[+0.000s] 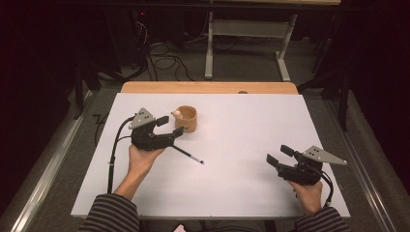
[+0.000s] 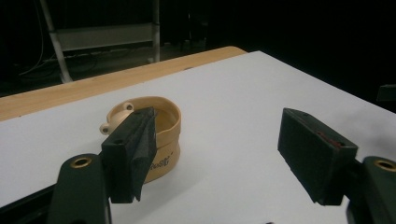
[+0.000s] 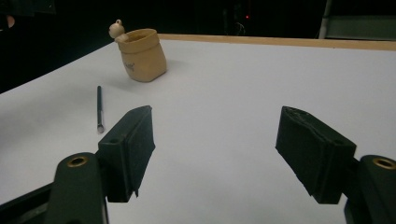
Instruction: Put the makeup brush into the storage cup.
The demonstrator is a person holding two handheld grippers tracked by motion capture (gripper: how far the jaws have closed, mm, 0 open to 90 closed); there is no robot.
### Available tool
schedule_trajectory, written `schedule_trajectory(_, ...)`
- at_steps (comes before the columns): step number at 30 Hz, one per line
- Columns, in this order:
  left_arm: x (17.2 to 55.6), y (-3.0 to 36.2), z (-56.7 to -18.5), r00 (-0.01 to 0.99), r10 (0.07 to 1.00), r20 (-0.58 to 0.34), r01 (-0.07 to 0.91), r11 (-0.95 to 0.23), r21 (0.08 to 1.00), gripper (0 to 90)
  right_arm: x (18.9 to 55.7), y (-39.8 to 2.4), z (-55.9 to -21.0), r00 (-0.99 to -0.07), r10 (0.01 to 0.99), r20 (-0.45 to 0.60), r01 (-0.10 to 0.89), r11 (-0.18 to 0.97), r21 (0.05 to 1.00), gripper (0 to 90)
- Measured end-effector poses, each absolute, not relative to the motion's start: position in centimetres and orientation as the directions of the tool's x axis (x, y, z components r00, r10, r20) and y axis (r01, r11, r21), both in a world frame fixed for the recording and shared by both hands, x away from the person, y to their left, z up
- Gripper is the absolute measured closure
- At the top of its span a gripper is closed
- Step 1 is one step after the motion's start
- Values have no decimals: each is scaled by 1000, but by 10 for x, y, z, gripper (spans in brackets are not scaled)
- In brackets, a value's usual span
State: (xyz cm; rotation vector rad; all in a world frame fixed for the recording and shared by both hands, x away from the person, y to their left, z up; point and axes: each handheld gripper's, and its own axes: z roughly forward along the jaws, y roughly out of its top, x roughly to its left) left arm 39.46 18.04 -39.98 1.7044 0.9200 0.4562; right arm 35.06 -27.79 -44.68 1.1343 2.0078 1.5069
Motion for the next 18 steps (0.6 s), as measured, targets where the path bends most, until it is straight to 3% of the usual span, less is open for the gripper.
schedule_trajectory(18,406,167,-399,659,748,-77,380,-243,892,296,351,-277,-447,-609,777,157,372,105,922,291)
